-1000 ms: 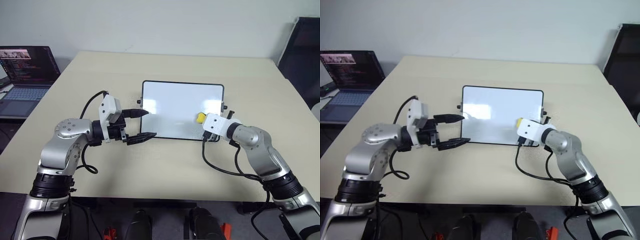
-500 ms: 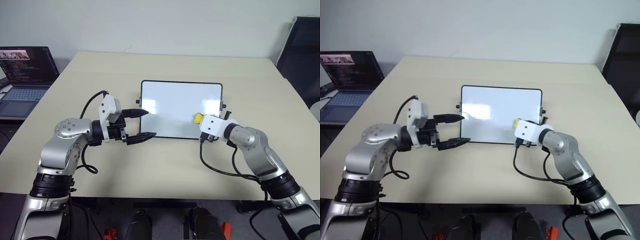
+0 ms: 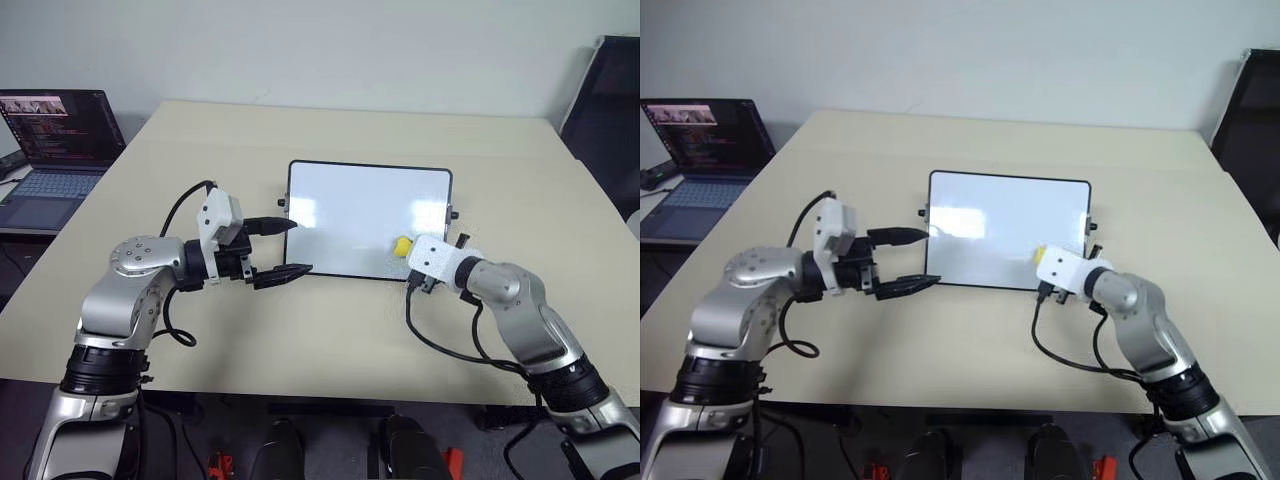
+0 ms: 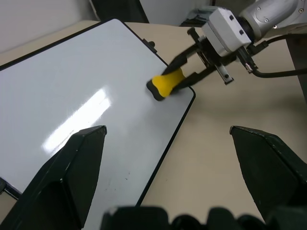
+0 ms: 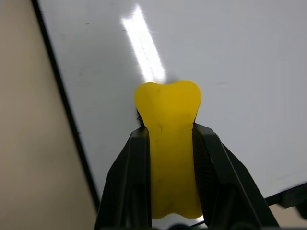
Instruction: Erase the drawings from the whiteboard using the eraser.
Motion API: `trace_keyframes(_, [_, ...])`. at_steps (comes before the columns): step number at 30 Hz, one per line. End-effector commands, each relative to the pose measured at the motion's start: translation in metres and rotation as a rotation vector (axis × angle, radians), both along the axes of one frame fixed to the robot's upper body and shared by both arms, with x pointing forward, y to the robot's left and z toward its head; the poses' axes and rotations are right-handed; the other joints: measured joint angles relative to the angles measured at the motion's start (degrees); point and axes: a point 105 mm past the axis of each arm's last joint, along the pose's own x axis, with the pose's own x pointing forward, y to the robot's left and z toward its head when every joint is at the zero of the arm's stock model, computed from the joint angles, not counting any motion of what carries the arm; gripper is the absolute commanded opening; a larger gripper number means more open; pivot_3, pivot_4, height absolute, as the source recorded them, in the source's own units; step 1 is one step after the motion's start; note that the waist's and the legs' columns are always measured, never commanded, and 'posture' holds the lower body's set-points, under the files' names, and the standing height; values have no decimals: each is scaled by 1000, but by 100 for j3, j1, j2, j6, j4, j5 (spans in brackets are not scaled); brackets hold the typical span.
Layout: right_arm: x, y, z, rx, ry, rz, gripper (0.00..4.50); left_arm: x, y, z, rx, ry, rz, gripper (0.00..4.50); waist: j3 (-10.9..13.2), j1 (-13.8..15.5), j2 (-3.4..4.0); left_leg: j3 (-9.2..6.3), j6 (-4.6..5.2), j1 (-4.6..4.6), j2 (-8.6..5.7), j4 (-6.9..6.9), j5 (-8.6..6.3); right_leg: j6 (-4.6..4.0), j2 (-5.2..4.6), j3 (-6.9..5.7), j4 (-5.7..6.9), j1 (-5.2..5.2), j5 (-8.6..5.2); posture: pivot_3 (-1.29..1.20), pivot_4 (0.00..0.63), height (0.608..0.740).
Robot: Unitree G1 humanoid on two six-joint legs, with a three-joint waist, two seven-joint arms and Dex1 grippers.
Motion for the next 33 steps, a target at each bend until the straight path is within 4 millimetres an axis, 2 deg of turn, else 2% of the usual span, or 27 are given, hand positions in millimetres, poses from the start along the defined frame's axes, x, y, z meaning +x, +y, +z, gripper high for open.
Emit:
trace_keyframes(1, [4, -11, 30, 154, -76, -101, 846, -3, -10, 11, -10, -36, -70, 4500, 1, 3, 1, 0, 0, -4, 0, 0, 0, 0, 0, 0, 0, -2, 0, 0, 150, 740])
trace_keyframes(4, [-2, -14, 52, 362, -82, -148, 840, -7, -20, 11, 4, -32, -143, 4500, 2, 18, 4, 0, 1, -24, 0, 0, 1, 0, 0, 0, 1, -20, 1, 0, 150, 740])
trace_keyframes(7, [-16, -19, 62, 591, -34, -197, 840, -9, -31, 13, 15, -38, -213, 4500, 2, 37, 4, -6, 1, -40, 0, -4, 1, 8, 4, -6, 3, -30, -1, 0, 150, 740])
trace_keyframes(11, [-29, -41, 55, 703, 12, -311, 839, -9, -44, 15, 15, -45, -281, 4500, 4, 98, 7, -11, -1, -57, 0, -7, -2, 20, 6, -13, 1, -35, -11, 0, 150, 740])
trace_keyframes(14, [-40, -73, 46, 800, 17, -498, 839, -11, -65, 15, 16, -54, -387, 4500, 7, 151, 11, -9, -3, -57, 0, -6, -3, 18, 6, -13, 1, -35, -12, 0, 150, 740])
trace_keyframes(19, [-52, -112, 14, 759, 37, -746, 839, -10, -95, 17, 20, -78, -523, 4500, 6, 152, 13, -8, -3, -57, 0, 7, -2, 12, 5, -12, 1, -30, -8, 0, 150, 740])
trace_keyframes(25, [-51, -109, -5, 753, 121, -745, 839, -6, -112, 22, 23, -105, -587, 4500, 8, 66, 21, -6, -1, -55, 0, 5, -2, 12, 6, -8, 3, -33, -8, 0, 150, 740])
trace_keyframes(33, [-37, -125, -14, 764, 122, -815, 839, -6, -122, 15, 56, -135, -632, 4500, 8, 81, 22, -6, -1, -56, -1, 4, -2, 14, 6, -8, 2, -30, -8, 0, 150, 740])
